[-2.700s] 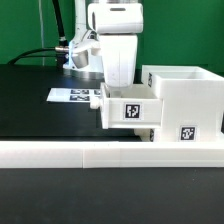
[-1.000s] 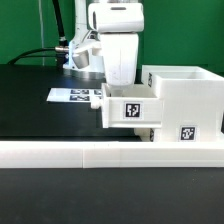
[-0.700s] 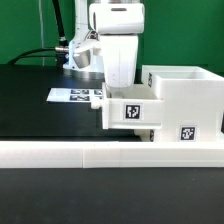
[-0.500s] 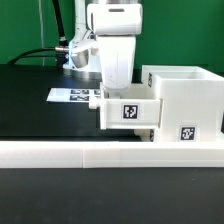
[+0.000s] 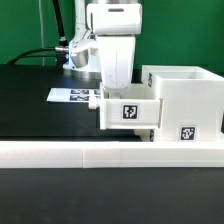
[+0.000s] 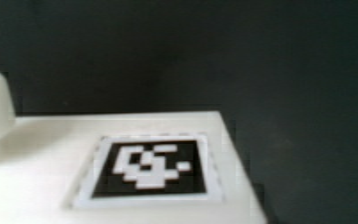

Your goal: Assemble drawer

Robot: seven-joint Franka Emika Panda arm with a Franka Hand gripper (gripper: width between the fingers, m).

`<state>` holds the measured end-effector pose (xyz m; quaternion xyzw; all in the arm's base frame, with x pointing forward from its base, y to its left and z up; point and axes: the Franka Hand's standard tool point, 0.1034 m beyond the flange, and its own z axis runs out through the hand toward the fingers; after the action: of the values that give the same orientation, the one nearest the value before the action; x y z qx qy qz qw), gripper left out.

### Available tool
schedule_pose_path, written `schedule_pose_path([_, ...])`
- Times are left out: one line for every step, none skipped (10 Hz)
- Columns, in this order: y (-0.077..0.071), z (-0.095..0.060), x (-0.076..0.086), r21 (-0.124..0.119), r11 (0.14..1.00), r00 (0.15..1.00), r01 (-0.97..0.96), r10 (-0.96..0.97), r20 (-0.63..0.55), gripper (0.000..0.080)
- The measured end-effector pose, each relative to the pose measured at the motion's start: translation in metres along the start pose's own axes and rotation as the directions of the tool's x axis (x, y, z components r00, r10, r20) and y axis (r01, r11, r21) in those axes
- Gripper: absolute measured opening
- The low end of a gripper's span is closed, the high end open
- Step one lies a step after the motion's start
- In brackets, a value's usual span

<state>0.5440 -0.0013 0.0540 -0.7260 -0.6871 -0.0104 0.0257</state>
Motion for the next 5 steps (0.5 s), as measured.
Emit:
schedule_pose_path([0.0001,0.0004,0.0001,-0.005,0.999,0.999,0.034,-0.034,-0.001,0.0042])
schedule_pose_path([0.0001,0.0005,0.0001,-0.007,0.999,0.999,0.038,-0.038,0.000,0.0042])
schedule_pose_path([0.0002,0.0005,-0.0005,-0.007,0.999,0.999,0.042,-0.042,0.000,0.0042])
schedule_pose_path([0.0000,0.0007,-0.0018,-0.007,0.999,0.999,0.049,-0.049,0.000,0.0042])
schedule_pose_path([-0.0001,0.0009,-0.0022,-0.008,0.999,0.999,0.051,-0.051,0.000,0.0042])
